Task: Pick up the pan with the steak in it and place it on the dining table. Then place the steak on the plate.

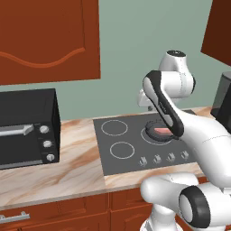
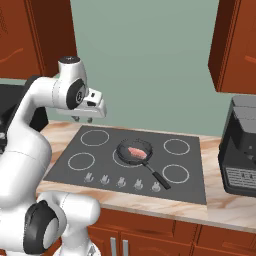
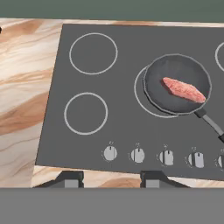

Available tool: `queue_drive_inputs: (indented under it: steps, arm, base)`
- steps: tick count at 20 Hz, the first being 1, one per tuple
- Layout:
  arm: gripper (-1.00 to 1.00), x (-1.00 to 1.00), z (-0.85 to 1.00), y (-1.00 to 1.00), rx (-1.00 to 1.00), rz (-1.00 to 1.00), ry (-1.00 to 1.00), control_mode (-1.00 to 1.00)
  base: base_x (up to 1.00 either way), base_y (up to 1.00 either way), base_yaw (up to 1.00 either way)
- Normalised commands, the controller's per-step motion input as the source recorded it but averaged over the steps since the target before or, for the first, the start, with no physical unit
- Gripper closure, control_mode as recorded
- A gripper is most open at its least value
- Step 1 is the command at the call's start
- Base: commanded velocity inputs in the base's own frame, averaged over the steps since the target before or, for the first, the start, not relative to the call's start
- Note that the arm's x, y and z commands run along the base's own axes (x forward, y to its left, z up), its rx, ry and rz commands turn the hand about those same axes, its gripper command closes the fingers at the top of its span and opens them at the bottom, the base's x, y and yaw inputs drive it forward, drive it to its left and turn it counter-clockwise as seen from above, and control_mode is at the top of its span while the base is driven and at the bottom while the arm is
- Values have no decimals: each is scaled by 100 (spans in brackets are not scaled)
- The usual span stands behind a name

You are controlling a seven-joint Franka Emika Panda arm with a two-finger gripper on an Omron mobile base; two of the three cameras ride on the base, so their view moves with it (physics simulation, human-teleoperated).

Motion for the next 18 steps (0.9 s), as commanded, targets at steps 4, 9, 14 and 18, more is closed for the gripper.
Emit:
queue_drive_inputs:
  steps: [4, 9, 14, 18]
  arm:
    - [-100, 0, 0, -1, 0, 0, 0, -100]
    - [-100, -44, -12, -56, 0, 5, -6, -100]
    - [-100, -69, -11, -74, 0, 5, -11, -100]
    - [-100, -66, -13, -77, 0, 6, -11, -100]
  base:
    - [0, 0, 0]
    - [0, 0, 0]
    - [0, 0, 0]
    - [0, 0, 0]
